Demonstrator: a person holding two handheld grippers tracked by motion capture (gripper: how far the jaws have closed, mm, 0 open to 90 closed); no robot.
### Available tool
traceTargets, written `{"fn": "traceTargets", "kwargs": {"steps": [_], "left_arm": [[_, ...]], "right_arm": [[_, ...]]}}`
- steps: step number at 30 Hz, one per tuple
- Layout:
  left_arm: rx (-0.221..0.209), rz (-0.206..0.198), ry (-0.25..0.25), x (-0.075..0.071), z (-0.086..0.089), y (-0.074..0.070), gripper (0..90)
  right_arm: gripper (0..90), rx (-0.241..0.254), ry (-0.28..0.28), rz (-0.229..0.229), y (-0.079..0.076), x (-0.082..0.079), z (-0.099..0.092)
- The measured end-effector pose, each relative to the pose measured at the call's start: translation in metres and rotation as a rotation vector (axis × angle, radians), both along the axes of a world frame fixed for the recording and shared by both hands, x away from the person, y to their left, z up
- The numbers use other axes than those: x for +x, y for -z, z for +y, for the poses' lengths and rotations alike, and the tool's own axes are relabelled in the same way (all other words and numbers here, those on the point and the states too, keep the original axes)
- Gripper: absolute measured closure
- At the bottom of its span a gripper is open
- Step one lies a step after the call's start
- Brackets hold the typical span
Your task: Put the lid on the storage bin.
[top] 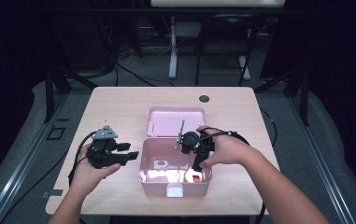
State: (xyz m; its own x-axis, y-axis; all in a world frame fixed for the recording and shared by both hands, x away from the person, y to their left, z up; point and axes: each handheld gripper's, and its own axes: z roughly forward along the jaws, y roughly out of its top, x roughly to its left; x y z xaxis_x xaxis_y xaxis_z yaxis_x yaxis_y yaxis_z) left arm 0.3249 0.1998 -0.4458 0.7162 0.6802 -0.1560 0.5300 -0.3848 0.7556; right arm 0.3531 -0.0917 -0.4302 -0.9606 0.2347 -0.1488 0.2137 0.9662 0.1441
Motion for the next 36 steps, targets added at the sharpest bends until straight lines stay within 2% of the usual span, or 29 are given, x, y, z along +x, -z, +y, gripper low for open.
{"fn": "traceTargets", "kwargs": {"steps": [7,9,11,15,18,23,27,30,34,36], "left_arm": [[-0.009,-0.001,0.007,0.000,-0.001,0.001,44.5],[-0.005,-0.005,0.012,0.000,-0.003,0.002,44.4],[0.009,-0.007,0.019,-0.001,-0.005,0.002,44.0],[0.001,-0.014,0.025,-0.002,-0.006,0.002,42.1],[0.005,-0.021,0.026,-0.002,-0.006,0.002,42.9],[0.014,-0.030,0.037,-0.002,-0.008,0.002,44.1],[0.018,-0.043,0.036,-0.003,-0.010,0.003,45.6],[0.002,-0.045,0.033,-0.002,-0.009,0.004,45.5],[-0.004,-0.057,0.029,-0.003,-0.008,0.003,45.1],[-0.011,-0.061,0.034,-0.003,-0.009,0.004,45.7]], "right_arm": [[18.7,0.028,0.011,-0.031,-0.005,-0.006,-0.004],[16.3,0.030,0.011,-0.025,-0.006,-0.007,-0.005],[16.0,0.039,0.015,-0.032,-0.008,-0.008,-0.006],[16.1,0.056,0.033,-0.046,-0.012,-0.007,-0.010],[21.1,0.064,0.057,-0.055,-0.014,-0.005,-0.013],[23.6,0.096,0.083,-0.060,-0.017,-0.004,-0.021],[23.6,0.150,0.113,-0.063,-0.018,-0.002,-0.030],[25.0,0.178,0.130,-0.075,-0.016,0.000,-0.037],[34.2,0.213,0.160,-0.093,-0.014,0.001,-0.044],[34.7,0.237,0.176,-0.104,-0.013,0.001,-0.047]]}}
